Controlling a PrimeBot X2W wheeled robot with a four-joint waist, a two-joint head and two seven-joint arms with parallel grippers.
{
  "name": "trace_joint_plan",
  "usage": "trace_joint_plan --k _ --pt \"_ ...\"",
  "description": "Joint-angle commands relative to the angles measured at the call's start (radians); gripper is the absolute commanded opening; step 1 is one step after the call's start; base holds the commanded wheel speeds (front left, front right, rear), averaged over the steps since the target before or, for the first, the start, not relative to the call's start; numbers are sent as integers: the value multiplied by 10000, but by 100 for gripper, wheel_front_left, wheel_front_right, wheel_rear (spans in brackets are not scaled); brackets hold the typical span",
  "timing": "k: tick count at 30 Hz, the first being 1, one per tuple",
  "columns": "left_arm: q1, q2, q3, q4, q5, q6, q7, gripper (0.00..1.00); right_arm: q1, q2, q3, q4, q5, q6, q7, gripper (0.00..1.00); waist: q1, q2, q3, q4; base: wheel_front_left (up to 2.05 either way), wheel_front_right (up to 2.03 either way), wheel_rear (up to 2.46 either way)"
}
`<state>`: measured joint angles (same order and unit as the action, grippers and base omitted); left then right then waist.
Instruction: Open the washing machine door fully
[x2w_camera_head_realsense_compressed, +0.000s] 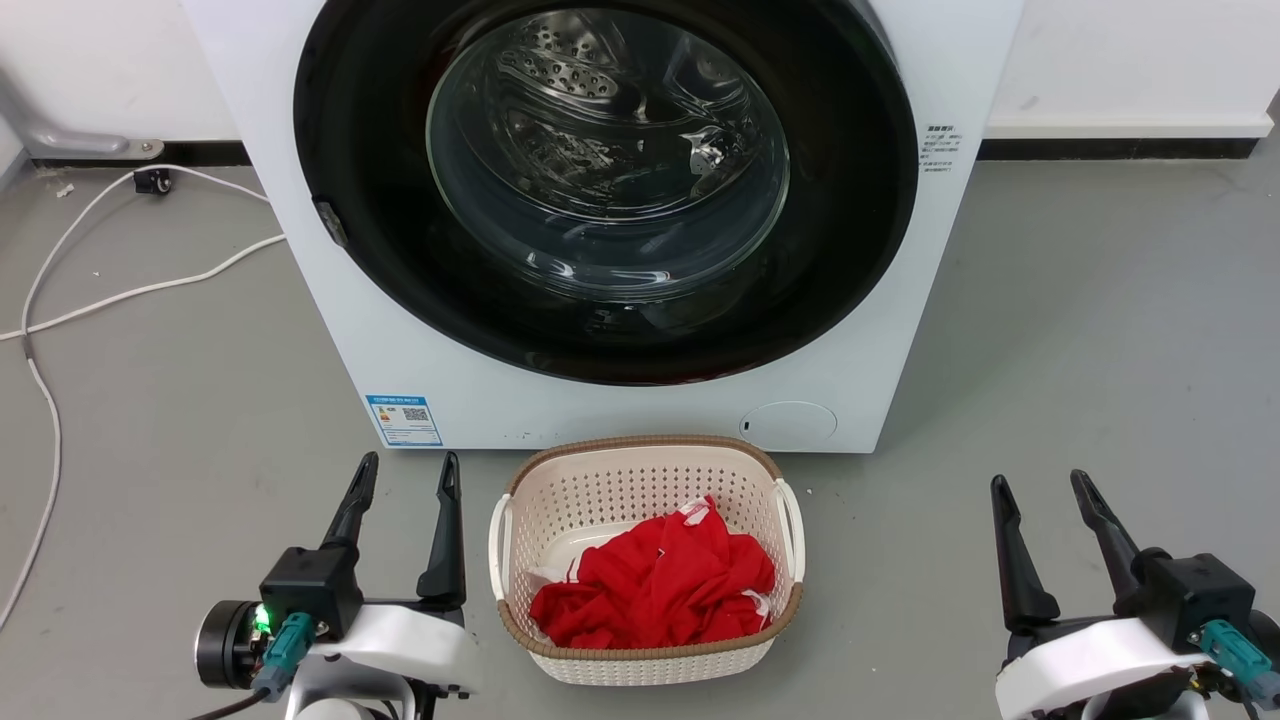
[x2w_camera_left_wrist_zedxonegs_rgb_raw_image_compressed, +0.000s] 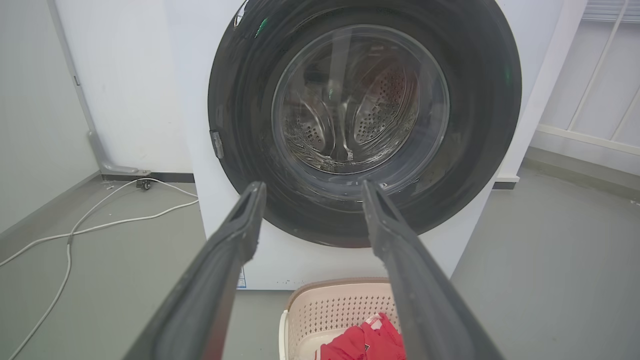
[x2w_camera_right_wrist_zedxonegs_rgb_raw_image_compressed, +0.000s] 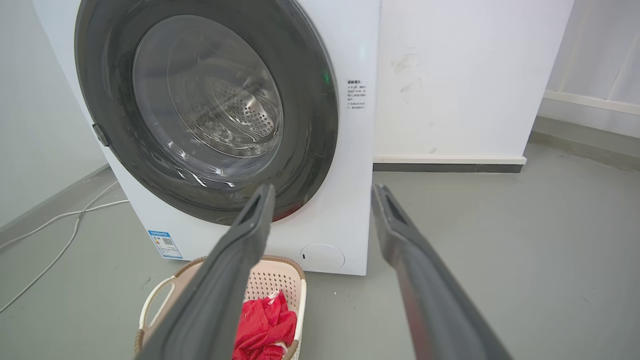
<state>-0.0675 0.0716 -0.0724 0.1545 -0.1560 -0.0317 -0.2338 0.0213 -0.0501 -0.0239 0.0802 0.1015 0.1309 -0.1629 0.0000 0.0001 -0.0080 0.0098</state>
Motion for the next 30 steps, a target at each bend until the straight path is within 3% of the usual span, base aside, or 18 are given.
trace_joint_plan --k 1,14,28,29,30 --pt "-53 0 -22 3 216 52 -98 100 -11 -4 17 -46 -200 -3 -87 100 0 -1 3 -6 0 0 0" --pt "-9 -52 -65 102 1054 155 -333 100 4 -2 81 -12 -968 -5 -334 100 0 -1 22 -11 0 0 0" --pt "-24 -89 -29 193 1019 120 -317 100 -23 -2 38 83 -762 -5 -335 100 0 -1 -1 23 0 0 0" --pt "-22 -94 -27 194 1013 124 -317 100 -22 -2 27 97 -700 -5 -316 88 0 -1 -3 27 0 0 0" --pt "-20 -97 -28 197 1017 126 -317 100 -22 -2 19 112 -639 -5 -302 29 0 -1 -4 30 0 0 0"
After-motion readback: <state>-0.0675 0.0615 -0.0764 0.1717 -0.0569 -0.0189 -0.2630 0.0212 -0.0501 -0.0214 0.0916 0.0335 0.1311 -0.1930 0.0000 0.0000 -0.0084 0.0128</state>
